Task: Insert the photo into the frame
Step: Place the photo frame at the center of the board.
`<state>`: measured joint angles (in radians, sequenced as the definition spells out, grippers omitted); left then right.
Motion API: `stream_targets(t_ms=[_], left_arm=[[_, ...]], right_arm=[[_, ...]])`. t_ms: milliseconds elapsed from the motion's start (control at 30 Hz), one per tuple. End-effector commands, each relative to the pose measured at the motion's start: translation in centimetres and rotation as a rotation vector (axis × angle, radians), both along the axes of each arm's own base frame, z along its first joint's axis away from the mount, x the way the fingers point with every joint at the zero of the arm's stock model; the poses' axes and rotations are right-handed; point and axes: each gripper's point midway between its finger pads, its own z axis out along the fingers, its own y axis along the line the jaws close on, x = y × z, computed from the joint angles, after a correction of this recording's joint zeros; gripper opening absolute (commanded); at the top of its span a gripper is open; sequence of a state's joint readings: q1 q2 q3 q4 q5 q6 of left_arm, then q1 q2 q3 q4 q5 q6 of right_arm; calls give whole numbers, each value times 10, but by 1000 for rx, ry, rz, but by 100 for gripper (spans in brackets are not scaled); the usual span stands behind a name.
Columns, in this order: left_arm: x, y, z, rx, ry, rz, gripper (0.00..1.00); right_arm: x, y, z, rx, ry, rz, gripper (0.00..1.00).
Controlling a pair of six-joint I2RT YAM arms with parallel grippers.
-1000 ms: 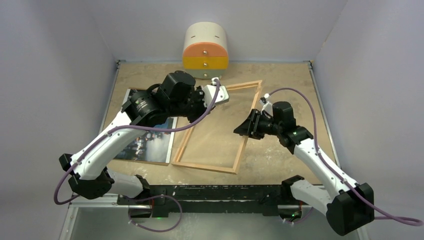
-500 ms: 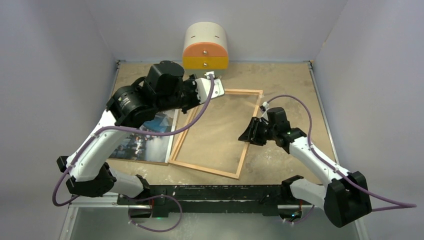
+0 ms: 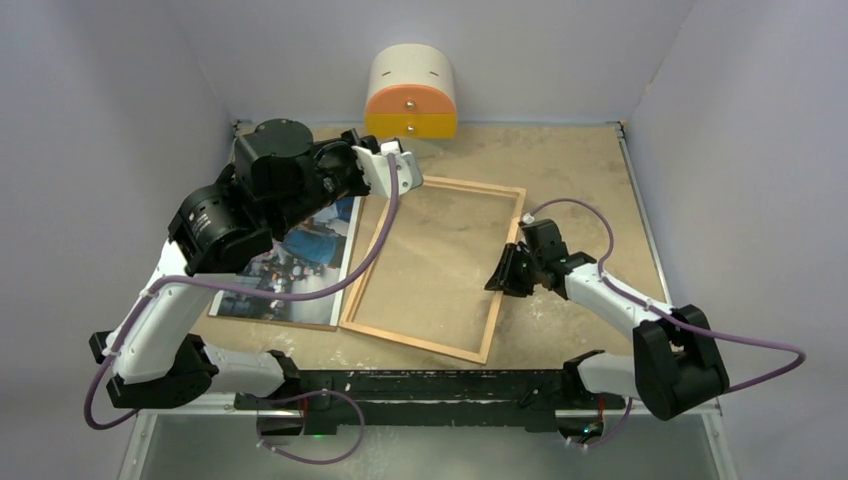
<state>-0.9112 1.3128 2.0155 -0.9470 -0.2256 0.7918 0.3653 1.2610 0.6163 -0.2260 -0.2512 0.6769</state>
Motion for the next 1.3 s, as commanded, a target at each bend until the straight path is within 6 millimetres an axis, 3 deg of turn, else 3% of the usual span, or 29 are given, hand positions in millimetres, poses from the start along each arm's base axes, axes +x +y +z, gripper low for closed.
stream_targets(t_ms=[0,400,500,567,700,800,867,1033,1133,1267], left_arm=[[13,23,23,6,-150,119,0],[20,34,2,48,-120,203,0],[22,38,4,50,-129,230,0],[27,46,7,74,-165,280,0],[36,67,12,153,-275,400,0],[36,80,9,214,-335,450,0],[37,87,3,228,-331,473,0],[39,91,-13,237,-261,502,0],[37,87,-28,211,-205,484,0],[33,75,-76,238,-85,419,0]], right_arm=[[15,-13,-6,-69,-92,-38,36],[25,-37,-21,-243,-78,-34,45],[33,-36,-7,-245,-105,-45,52],[47,-37,13,-252,-169,-93,56],[62,-5,59,-153,-290,-134,61],[68,35,78,-47,-342,-89,61],[67,62,72,-8,-311,-35,61],[55,99,45,78,-226,40,65],[50,99,42,98,-227,33,74],[35,101,46,166,-211,47,84]])
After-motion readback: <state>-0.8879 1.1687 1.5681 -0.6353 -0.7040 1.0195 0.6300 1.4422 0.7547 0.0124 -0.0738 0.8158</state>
